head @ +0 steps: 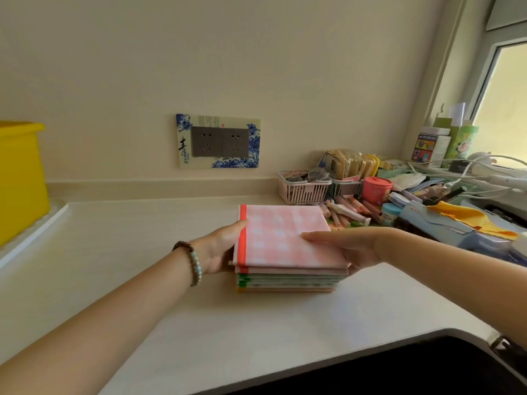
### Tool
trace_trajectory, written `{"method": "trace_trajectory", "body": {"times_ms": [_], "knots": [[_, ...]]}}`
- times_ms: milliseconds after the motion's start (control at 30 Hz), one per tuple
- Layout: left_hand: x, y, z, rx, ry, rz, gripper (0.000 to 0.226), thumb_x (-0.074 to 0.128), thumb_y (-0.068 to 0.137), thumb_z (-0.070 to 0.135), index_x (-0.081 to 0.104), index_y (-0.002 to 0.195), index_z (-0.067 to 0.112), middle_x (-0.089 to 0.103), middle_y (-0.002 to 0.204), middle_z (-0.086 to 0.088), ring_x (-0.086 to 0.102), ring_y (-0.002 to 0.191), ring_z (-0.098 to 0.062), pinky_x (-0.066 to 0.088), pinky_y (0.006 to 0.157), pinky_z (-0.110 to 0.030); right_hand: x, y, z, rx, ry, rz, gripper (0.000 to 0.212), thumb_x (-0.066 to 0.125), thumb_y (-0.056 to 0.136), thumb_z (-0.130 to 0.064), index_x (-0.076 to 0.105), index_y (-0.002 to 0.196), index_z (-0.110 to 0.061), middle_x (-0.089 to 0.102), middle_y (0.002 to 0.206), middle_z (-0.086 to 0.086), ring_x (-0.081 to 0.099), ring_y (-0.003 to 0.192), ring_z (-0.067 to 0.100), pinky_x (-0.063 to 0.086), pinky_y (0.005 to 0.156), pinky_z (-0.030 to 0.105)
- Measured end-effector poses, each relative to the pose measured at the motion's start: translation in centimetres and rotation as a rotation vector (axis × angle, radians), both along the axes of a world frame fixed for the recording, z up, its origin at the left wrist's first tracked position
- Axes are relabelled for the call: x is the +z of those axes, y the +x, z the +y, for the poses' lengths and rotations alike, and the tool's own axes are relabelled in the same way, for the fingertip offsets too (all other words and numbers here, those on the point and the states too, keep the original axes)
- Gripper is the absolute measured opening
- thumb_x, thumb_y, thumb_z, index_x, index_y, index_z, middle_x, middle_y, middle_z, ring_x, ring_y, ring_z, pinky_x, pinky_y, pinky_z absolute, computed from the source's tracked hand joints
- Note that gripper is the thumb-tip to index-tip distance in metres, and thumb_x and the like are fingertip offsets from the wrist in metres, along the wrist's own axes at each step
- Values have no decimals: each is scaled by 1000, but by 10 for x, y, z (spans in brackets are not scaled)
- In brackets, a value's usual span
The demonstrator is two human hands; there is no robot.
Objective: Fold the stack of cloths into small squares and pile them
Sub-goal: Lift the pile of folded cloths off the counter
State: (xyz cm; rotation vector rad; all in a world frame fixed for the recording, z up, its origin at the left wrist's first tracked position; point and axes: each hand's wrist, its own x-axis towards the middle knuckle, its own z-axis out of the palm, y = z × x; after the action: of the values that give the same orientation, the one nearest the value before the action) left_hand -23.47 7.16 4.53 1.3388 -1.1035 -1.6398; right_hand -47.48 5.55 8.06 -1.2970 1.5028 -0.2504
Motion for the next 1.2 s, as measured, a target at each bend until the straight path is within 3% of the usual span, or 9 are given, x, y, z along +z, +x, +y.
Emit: {"method": "trace_trajectory", "body": {"times_ms": [100, 267, 533, 667, 800, 867, 933, 1100, 1200], "knots": [[-1, 48, 15, 51, 2, -28, 47, 35, 98, 48, 64, 113, 14, 69, 112, -8, 65, 102, -22, 49, 93, -35, -7, 40, 3, 97, 1, -11, 73, 63, 69, -60, 53, 126, -17, 58, 127, 10, 59, 111, 23, 50, 92, 37], [1, 102, 39, 125, 35, -76, 39, 40, 97, 43, 63, 110, 14, 66, 116, -11, 59, 112, -26, 41, 104, -41, -9, 92, 13, 225, -8, 4, 78, 61, 66, -65, 53, 128, -18, 59, 126, 9, 60, 100, 21, 53, 75, 32], [-4, 113, 54, 129, -4, -200, 45, 43, 94, 52, 63, 113, 16, 68, 113, -7, 61, 111, -25, 48, 92, -34, -2, 110, 11, 138, 24, -93, 93, 83, 48, -55, 52, 127, -17, 54, 131, 14, 58, 113, 31, 45, 98, 50], [-12, 112, 54, 191, -57, -283, 52, 42, 92, 54, 61, 118, 13, 64, 121, -6, 58, 115, -23, 40, 105, -36, -21, 111, 1, 55, 52, -215, 104, 93, 34, -50, 56, 125, -16, 60, 126, 12, 59, 113, 31, 45, 98, 51], [-15, 110, 62, 255, -126, -346, 54, 39, 94, 52, 61, 119, 8, 64, 121, -8, 60, 106, -19, 41, 97, -25, -21, 122, 19, 48, 21, -375, 64, 81, 63, -41, 60, 116, -10, 71, 105, 11, 69, 94, 25, 55, 86, 40], [-14, 109, 68, 267, -153, -330, 53, 37, 96, 50, 60, 119, 9, 64, 120, -8, 60, 101, -18, 43, 92, -23, -22, 125, 21, 43, 9, -450, 34, 66, 83, -34, 60, 106, -10, 74, 86, 9, 71, 73, 21, 59, 67, 31], [-14, 111, 74, 264, -165, -288, 51, 37, 96, 50, 61, 118, 10, 64, 120, -8, 61, 97, -17, 46, 87, -22, -22, 128, 24, 32, -21, -485, 28, 62, 86, -32, 60, 104, -10, 74, 82, 7, 71, 67, 18, 58, 60, 28], [-13, 124, 80, 206, -183, -44, 52, 44, 89, 56, 59, 121, 17, 68, 114, -1, 65, 103, -15, 45, 97, -28, -20, 138, 26, -37, -150, -533, 68, 81, 62, -34, 58, 119, -5, 71, 106, 12, 69, 93, 25, 55, 80, 35], [-6, 128, 84, 154, -189, 114, 53, 46, 87, 57, 57, 123, 20, 69, 114, -4, 65, 106, -20, 48, 96, -35, -11, 147, 28, -38, -231, -571, 59, 81, 66, -30, 61, 115, -4, 71, 104, 12, 69, 92, 25, 56, 74, 33]]}}
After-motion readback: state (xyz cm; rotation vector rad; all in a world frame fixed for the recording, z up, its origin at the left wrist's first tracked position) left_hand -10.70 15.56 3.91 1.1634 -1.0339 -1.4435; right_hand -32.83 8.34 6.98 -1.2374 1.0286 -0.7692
